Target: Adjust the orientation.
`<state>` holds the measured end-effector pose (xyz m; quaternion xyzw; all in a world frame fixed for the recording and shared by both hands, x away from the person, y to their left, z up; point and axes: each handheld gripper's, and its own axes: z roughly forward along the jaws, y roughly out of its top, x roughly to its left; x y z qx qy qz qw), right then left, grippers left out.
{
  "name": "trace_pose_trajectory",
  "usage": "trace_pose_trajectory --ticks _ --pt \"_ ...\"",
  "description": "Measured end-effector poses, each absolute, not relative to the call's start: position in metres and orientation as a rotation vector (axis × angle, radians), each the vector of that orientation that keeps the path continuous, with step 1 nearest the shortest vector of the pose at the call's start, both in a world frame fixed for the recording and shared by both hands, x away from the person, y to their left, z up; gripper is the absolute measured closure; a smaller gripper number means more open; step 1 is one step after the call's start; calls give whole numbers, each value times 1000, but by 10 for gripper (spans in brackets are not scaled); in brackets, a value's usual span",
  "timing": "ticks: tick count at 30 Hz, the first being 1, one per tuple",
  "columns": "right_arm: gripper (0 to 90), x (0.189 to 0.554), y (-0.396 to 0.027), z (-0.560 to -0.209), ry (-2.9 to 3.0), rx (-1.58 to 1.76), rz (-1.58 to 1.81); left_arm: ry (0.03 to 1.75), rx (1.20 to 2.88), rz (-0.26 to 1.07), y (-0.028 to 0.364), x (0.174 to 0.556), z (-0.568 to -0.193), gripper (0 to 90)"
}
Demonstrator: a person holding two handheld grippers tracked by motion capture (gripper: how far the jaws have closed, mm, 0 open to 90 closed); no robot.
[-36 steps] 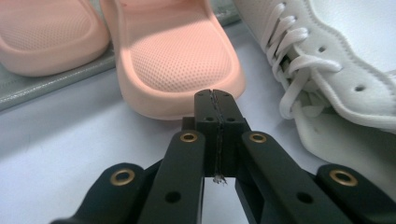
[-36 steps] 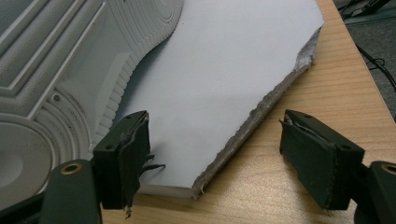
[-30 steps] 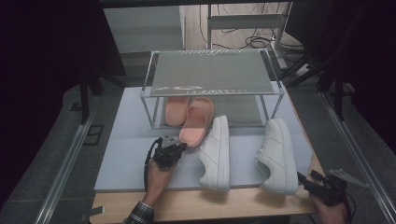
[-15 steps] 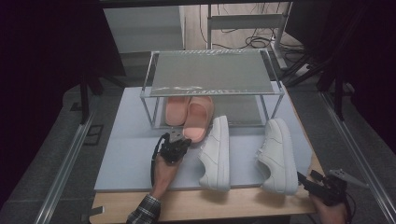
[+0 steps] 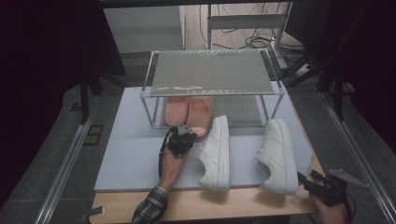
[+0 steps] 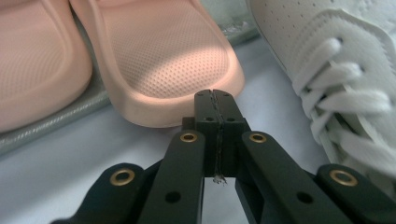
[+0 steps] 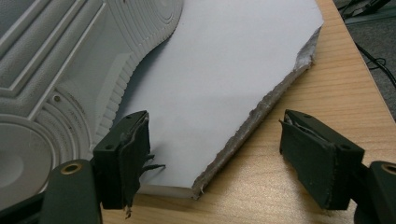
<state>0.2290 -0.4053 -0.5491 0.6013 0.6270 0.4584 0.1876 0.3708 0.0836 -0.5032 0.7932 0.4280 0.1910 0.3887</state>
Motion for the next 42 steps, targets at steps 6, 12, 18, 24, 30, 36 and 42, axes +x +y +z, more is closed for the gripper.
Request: trace_pose_trajectory --ticks 6,12,18,24,30,36,42 --pt "245 229 -405 -549 1764 1693 1293 1108 2010 496 79 384 -504 897" --pt "245 229 -405 -549 1764 1692 1292 1125 2013 502 76 395 -504 897" --pt "245 229 -405 -549 1765 1692 1292 1149 2000 494 77 406 -505 897" --pt "245 229 -405 -549 1766 1690 1289 1168 2006 498 76 414 -506 898" --pt "245 229 -405 -549 1768 1688 1285 1182 1998 494 76 420 -507 897" --pt "245 229 -405 -549 1769 1688 1289 1179 1989 493 77 417 -505 897" --pt "245 229 -405 -549 1771 1685 1285 1169 1978 491 81 412 -501 896"
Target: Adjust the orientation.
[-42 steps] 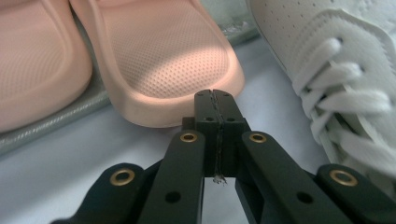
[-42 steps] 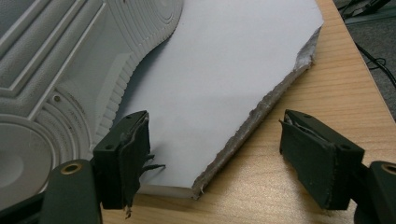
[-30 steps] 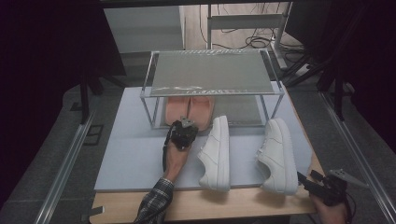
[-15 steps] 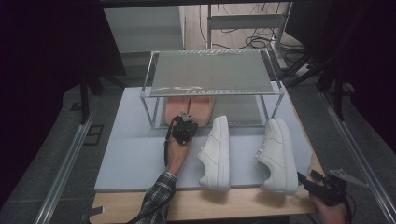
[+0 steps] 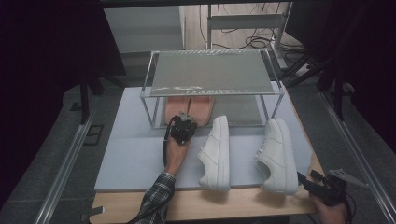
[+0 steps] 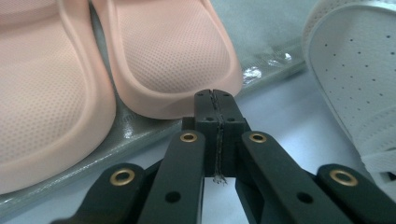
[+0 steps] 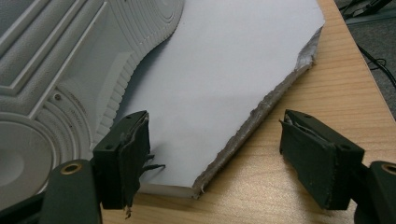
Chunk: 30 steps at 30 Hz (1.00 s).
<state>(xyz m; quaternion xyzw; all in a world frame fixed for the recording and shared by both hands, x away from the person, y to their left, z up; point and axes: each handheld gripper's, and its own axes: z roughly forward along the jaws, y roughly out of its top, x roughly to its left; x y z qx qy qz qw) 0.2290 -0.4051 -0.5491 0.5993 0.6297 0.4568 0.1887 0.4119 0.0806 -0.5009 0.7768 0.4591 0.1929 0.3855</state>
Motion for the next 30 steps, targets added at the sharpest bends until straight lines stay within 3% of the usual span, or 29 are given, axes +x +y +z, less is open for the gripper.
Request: trace_pose_trajectory --ticks 30 --pt "245 229 -405 -549 1773 1683 1280 1091 1973 466 100 380 -485 895"
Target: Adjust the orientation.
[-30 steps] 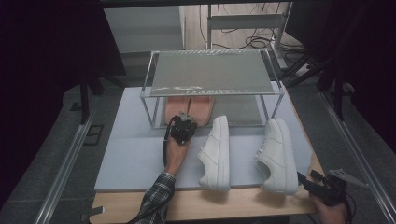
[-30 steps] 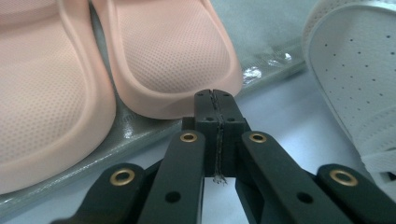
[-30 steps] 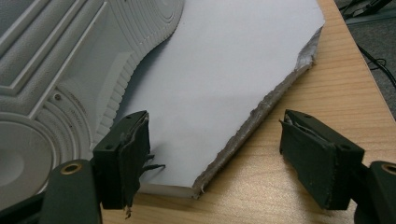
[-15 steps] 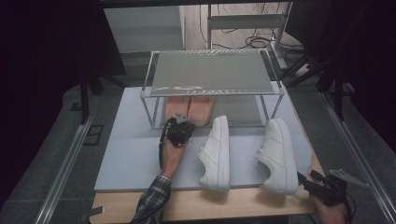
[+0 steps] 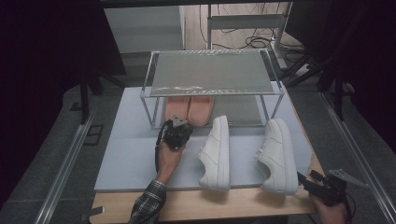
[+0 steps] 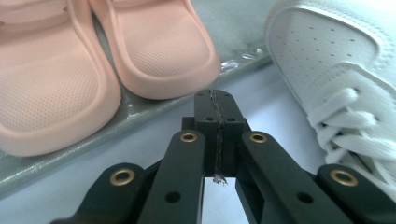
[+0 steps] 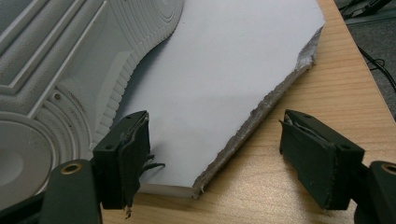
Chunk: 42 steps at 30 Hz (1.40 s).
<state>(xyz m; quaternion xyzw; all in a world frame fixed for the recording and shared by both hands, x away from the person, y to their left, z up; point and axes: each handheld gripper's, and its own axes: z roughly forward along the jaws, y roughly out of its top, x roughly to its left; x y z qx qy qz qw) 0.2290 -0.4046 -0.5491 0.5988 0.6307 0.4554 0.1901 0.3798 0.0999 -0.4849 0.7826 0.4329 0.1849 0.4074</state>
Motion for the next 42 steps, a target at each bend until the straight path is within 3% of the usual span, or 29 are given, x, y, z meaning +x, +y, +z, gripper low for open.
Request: trace_pose_trajectory --ticks 30,42 --pt "246 229 -404 -549 1773 1678 1270 1062 1968 459 137 337 -476 795" --pt "246 229 -403 -549 1772 1679 1268 1078 1956 461 159 317 -479 667"
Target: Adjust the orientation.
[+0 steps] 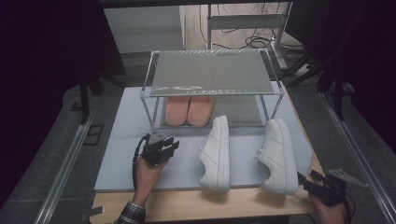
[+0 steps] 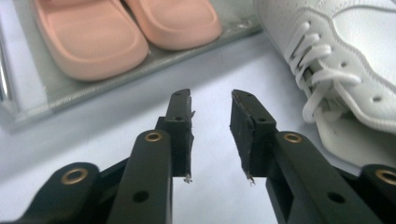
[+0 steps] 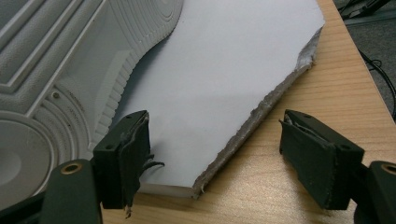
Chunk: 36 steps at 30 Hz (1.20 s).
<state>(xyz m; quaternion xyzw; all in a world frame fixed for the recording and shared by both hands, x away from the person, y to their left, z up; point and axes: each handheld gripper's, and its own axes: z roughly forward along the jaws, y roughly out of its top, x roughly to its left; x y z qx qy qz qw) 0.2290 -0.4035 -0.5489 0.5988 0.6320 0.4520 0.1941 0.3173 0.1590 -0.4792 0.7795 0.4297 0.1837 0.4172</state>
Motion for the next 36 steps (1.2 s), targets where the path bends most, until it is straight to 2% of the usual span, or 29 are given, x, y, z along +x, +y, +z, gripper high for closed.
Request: trace_pose_trajectory --ticks 16,31,36 --pt "246 229 -403 -549 1771 1679 1265 1103 1967 481 181 291 -484 465" --pt "246 229 -403 -549 1769 1682 1265 1190 1939 566 199 264 -501 155" --pt "246 229 -403 -549 1769 1685 1264 1215 1943 550 202 256 -509 135"
